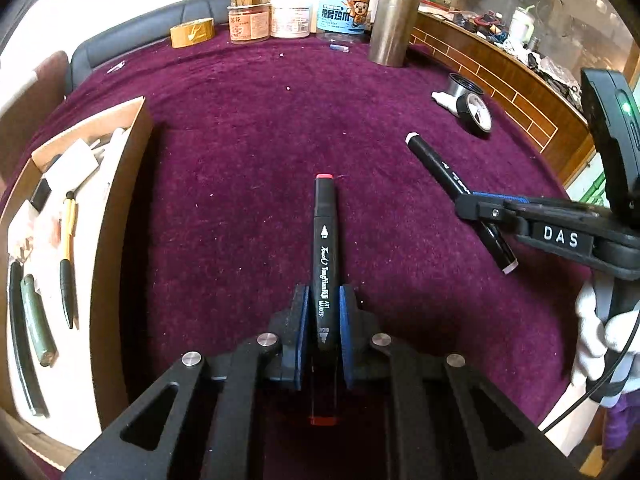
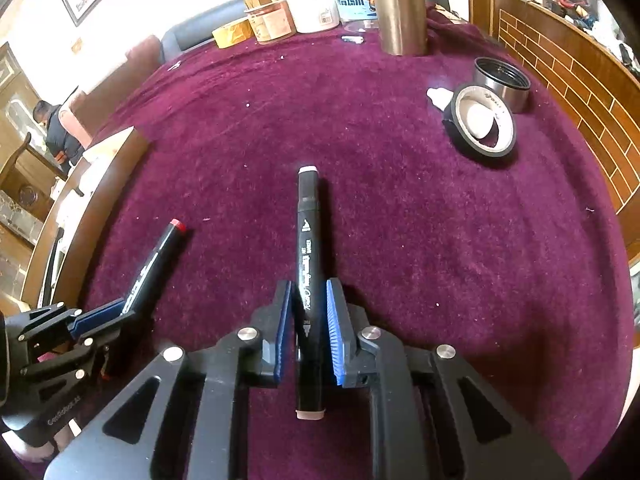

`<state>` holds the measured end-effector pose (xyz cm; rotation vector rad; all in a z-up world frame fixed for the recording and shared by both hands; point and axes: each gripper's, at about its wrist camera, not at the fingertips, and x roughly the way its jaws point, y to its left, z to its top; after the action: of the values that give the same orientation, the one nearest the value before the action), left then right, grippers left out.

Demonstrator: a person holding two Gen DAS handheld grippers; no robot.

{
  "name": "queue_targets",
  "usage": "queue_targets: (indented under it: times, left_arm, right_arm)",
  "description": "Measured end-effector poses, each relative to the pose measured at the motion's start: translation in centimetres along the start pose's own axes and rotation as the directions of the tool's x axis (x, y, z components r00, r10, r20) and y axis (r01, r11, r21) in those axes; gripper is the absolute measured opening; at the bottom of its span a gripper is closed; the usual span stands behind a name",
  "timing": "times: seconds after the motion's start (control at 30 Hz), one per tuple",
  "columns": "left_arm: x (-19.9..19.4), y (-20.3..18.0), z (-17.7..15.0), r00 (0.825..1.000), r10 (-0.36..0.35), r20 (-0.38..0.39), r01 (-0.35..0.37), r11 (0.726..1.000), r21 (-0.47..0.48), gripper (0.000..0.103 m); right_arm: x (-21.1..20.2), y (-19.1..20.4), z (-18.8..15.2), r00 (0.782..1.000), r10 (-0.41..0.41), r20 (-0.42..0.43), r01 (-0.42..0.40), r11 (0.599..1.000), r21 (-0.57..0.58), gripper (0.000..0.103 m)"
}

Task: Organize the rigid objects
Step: 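Carry both markers into the tray and open both grippers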

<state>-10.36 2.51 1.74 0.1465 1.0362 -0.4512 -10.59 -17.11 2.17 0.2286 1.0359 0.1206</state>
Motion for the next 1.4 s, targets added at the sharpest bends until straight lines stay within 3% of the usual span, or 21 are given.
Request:
queue_targets:
  times: [0.1, 0.17, 0.27, 0.3, 0.33, 0.4, 0.5, 0.7, 0.87, 1.0, 1.17, 1.4]
  left_arm:
    - [0.5, -0.2, 0.6, 1.000, 0.009, -0.003, -0.009, 1.000, 0.003, 0.017]
    - [0.8, -0.8, 0.7, 1.000, 0.009, 0.017, -0.010, 1.000, 0.022, 0.032]
    - [1.1, -1.9, 0.6, 0.997, 0.036, 0.063, -0.040, 0.998, 0.054, 0.033]
    - [1.0, -1.8, 0.5, 0.997, 0.032, 0.072, -0.036, 0.998, 0.047, 0.029]
    - [0.9, -1.5, 0.5, 0.997, 0.014, 0.073, -0.017, 0.999, 0.033, 0.012]
    - [0.4, -0.3, 0.4, 0.996, -0.064, 0.064, 0.066, 0.998, -0.023, 0.011]
    - [-1.6, 0.8, 0.0, 0.990, -0.079, 0.114, 0.085, 0.995, -0.055, 0.011]
    - [-6.7, 5.3, -1.3, 0.968, -0.144, 0.208, 0.182, 0.968, -0.173, 0.011]
    - [-9.7, 11.7, -3.1, 0.965, -0.061, 0.254, 0.143, 0.937, -0.320, 0.011]
    - [-9.6, 17.1, -4.4, 0.976, 0.014, 0.219, 0.089, 0.886, -0.456, 0.012]
    - [-7.7, 21.3, -5.8, 0.986, 0.078, 0.148, 0.020, 0.824, -0.566, 0.012]
    - [-5.6, 24.4, -5.3, 0.983, 0.146, 0.112, -0.044, 0.778, -0.626, 0.012]
  right_arm:
    - [0.0, 0.1, 0.1, 1.000, -0.008, -0.001, 0.008, 1.000, 0.007, 0.015]
    - [0.1, 0.2, 0.1, 1.000, -0.020, 0.002, 0.020, 1.000, 0.006, 0.015]
    - [0.5, 1.1, 0.2, 0.997, -0.071, 0.014, 0.072, 0.997, -0.030, 0.016]
    - [0.6, 1.6, 0.2, 0.995, -0.102, 0.020, 0.103, 0.993, -0.061, 0.016]
    - [0.7, 2.1, 0.1, 0.991, -0.131, 0.027, 0.133, 0.987, -0.089, 0.016]
    - [0.9, 2.7, -0.1, 0.986, -0.162, 0.037, 0.166, 0.978, -0.124, 0.016]
    - [0.8, 2.3, -0.1, 0.987, -0.153, 0.046, 0.158, 0.982, -0.109, 0.012]
    - [-0.7, 1.7, 0.2, 0.998, 0.030, 0.057, -0.029, 0.999, -0.014, 0.012]
    - [-2.1, 4.5, 1.3, 0.986, 0.153, 0.073, -0.151, 0.988, -0.038, 0.012]
    - [-1.6, 8.4, 1.9, 0.967, 0.253, 0.029, -0.250, 0.965, -0.078, 0.013]
    - [-0.6, 12.8, 2.5, 0.940, 0.340, -0.035, -0.342, 0.933, -0.108, 0.013]
    - [1.3, 19.3, 3.2, 0.921, 0.380, -0.090, -0.390, 0.906, -0.164, 0.013]
